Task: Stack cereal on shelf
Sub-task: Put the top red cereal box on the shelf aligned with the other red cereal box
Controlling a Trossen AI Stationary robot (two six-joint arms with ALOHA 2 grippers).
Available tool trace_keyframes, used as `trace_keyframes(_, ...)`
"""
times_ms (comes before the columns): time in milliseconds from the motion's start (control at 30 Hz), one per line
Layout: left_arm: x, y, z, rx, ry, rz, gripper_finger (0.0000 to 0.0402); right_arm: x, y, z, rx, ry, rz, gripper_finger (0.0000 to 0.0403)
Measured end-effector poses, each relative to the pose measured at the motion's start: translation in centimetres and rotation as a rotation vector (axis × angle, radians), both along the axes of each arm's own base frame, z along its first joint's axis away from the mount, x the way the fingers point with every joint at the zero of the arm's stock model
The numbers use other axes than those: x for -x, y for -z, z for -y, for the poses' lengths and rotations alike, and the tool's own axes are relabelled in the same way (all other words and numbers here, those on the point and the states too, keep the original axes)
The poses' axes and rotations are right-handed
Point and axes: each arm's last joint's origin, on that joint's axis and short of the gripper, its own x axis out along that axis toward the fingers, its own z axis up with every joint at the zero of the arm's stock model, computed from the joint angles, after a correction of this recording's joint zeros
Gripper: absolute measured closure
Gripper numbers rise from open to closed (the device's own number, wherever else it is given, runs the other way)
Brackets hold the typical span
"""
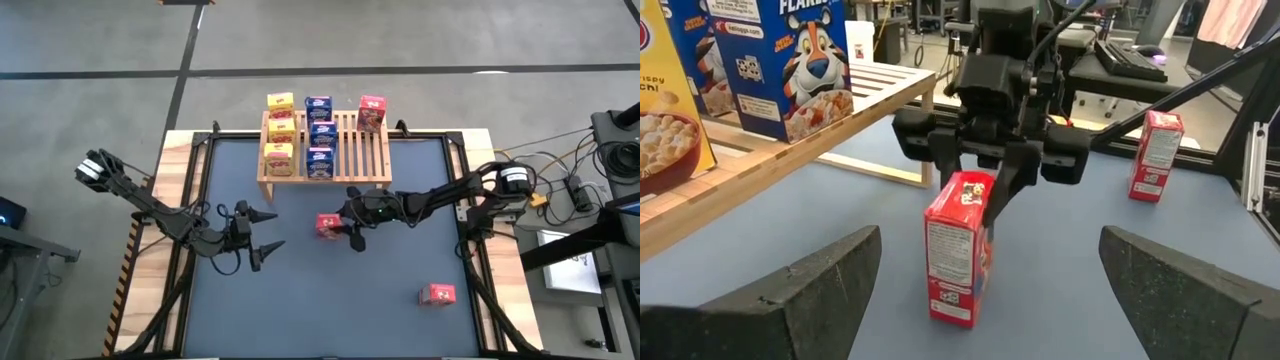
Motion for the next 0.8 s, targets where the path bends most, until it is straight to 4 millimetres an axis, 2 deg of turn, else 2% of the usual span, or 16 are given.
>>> trace_keyframes(200, 0.02, 0.07, -0.01, -0.001, 0.000, -0.006, 0.0043, -0.48, 0.65, 0.02, -0.012, 0.006, 0.010, 0.0177)
trace_keyframes(367, 0.03, 0.13, -0.02, 0.002, -0.002, -0.010, 0.0043, -0.50, 0.63, 0.05, -0.008, 0.009, 0.010, 0.0162)
trace_keyframes(500, 0.03, 0.15, -0.02, 0.008, -0.003, -0.010, 0.0043, -0.50, 0.57, 0.05, 0.004, 0.004, 0.014, 0.0187)
trace_keyframes(800, 0.05, 0.20, -0.03, 0.005, -0.003, -0.015, 0.0043, -0.46, 0.34, 0.04, 0.016, -0.005, 0.022, 0.0274)
